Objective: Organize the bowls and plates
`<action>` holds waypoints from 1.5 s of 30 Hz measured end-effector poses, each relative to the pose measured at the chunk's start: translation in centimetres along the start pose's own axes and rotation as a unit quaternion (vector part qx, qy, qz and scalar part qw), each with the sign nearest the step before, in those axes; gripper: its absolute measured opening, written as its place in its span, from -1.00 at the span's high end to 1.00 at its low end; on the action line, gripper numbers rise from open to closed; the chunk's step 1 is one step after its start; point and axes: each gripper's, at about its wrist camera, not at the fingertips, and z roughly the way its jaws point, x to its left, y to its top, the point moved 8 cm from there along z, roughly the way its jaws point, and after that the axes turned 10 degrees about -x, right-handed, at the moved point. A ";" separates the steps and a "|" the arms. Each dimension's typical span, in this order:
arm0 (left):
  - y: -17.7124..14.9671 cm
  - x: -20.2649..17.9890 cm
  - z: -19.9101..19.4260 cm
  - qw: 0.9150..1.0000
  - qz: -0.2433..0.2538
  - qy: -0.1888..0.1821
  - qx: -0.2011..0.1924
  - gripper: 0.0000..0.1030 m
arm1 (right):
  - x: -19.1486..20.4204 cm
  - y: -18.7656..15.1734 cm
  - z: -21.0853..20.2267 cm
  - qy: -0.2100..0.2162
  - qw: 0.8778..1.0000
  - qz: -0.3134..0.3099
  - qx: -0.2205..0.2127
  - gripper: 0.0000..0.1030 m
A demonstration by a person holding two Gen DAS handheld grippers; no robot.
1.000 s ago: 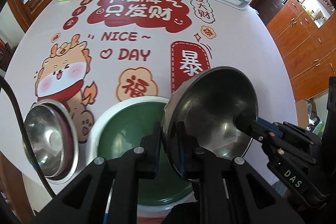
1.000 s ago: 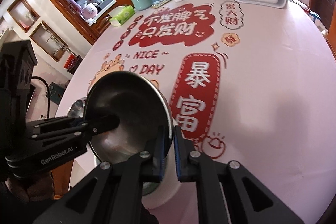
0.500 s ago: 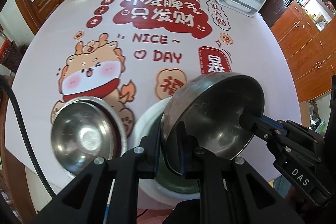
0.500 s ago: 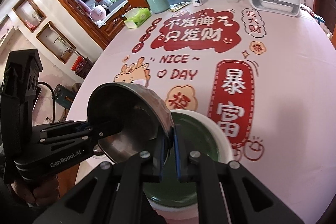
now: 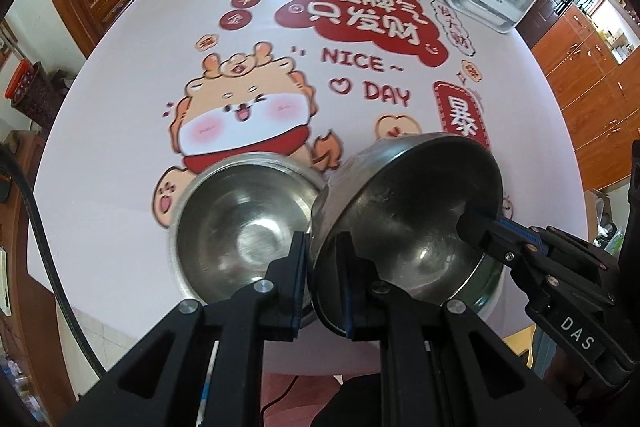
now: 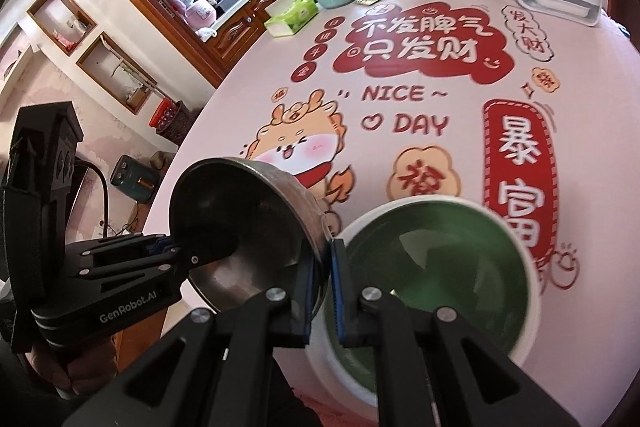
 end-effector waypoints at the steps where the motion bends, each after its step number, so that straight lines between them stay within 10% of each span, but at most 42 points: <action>1: -0.2 0.5 0.0 1.000 0.001 0.000 0.003 0.77 | 0.4 -0.3 0.3 0.000 1.000 0.003 0.001 0.84; 45: -0.5 6.7 2.7 0.995 0.077 -0.040 0.047 0.37 | 3.8 -4.3 4.9 -0.044 0.990 0.133 -0.006 0.62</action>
